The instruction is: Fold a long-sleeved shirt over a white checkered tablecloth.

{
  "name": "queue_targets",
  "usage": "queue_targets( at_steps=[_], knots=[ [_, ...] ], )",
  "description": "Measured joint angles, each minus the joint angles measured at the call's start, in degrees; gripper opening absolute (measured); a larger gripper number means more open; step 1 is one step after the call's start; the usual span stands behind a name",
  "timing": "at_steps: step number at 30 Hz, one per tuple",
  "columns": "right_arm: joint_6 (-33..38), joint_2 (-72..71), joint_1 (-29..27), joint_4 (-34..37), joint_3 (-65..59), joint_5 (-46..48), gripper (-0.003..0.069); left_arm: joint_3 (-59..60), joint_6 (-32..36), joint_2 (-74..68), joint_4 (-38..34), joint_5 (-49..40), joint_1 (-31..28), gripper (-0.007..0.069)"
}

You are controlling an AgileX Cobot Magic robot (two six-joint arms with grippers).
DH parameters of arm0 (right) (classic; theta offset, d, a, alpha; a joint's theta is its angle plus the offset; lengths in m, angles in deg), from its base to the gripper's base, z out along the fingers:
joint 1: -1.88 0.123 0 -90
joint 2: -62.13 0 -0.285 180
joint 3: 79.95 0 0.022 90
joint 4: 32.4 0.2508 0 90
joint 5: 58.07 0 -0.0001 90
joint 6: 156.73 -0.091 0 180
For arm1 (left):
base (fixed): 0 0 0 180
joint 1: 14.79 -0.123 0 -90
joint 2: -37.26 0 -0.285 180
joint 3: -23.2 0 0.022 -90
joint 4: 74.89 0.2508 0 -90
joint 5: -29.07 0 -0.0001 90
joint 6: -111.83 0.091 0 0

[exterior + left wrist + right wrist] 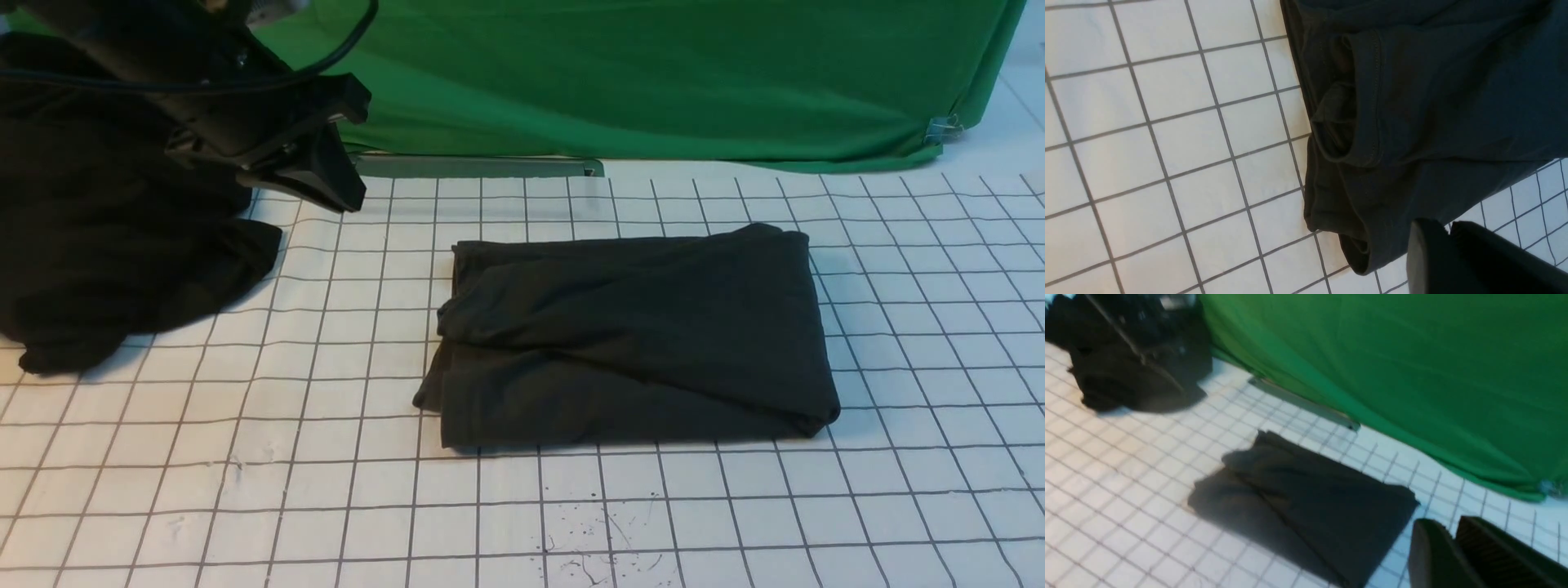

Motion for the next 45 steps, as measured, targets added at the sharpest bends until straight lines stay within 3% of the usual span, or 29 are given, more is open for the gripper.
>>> queue_targets(
  at_steps=[9, 15, 18, 23, 45],
  knots=[
    [-1.19, -10.34, -0.07, 0.00, -20.13, -4.42, 0.0083, 0.00, 0.00, 0.00, 0.00, 1.09, 0.00, 0.0076],
    [-0.47, -11.98, -0.07, 0.00, -38.20, -26.77, 0.0004, 0.00, 0.00, 0.00, 0.00, 1.52, 0.00, 0.0088],
    [-0.24, -11.55, -0.07, 0.00, -45.10, -40.03, -0.0002, 0.00, 0.00, 0.00, 0.00, 1.68, 0.00, 0.0090],
    [-0.24, -10.37, -0.07, 0.00, -48.92, -52.42, -0.0002, 0.00, 0.00, 0.00, 0.00, 1.68, 0.00, 0.0092],
    [-0.49, -10.06, -0.07, 0.00, -49.64, -55.60, 0.0050, 0.00, -0.07, 0.00, 0.61, 0.17, 0.00, 0.0111]
  ],
)
